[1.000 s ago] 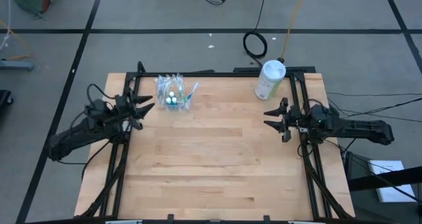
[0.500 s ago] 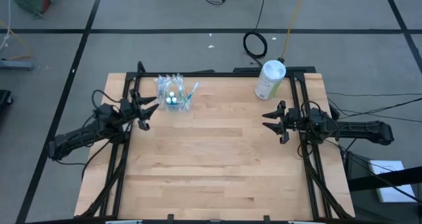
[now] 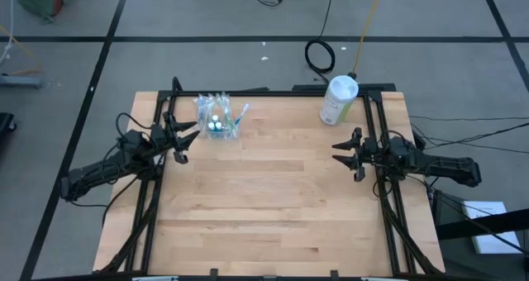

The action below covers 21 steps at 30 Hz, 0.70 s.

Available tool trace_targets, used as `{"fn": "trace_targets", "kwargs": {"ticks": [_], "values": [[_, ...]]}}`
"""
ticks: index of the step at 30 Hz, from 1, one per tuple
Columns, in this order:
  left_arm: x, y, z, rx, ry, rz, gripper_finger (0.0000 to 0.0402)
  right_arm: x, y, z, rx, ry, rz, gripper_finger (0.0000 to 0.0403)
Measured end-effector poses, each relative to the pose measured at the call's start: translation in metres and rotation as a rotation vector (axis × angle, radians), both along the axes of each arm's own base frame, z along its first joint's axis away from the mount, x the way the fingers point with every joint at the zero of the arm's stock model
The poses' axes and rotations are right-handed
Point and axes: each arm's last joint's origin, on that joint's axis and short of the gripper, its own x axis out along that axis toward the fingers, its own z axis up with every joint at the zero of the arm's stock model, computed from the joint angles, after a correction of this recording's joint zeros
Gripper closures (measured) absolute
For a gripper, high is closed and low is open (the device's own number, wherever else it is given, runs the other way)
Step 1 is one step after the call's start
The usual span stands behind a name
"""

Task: Pick & Place toothbrushing station
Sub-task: Return to Home Position

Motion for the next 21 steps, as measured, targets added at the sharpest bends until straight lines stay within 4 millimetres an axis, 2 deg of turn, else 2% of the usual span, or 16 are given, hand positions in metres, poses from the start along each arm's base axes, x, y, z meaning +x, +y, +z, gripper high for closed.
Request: {"fn": "trace_targets", "kwargs": {"ticks": [13,17,21], "values": [[0.002,0.001,-0.010,-0.061,0.085,0.003,0.0238,0.001,0.000,0.000,-0.016,-0.005,0.001,0.0234],[0.002,0.003,-0.017,-0.116,0.143,0.064,0.0238,0.001,0.000,0.001,-0.053,-0.003,-0.002,0.0234],[0.001,0.007,-0.023,-0.123,0.209,0.200,0.0238,0.001,0.000,0.000,-0.070,-0.002,-0.003,0.0234]]}}
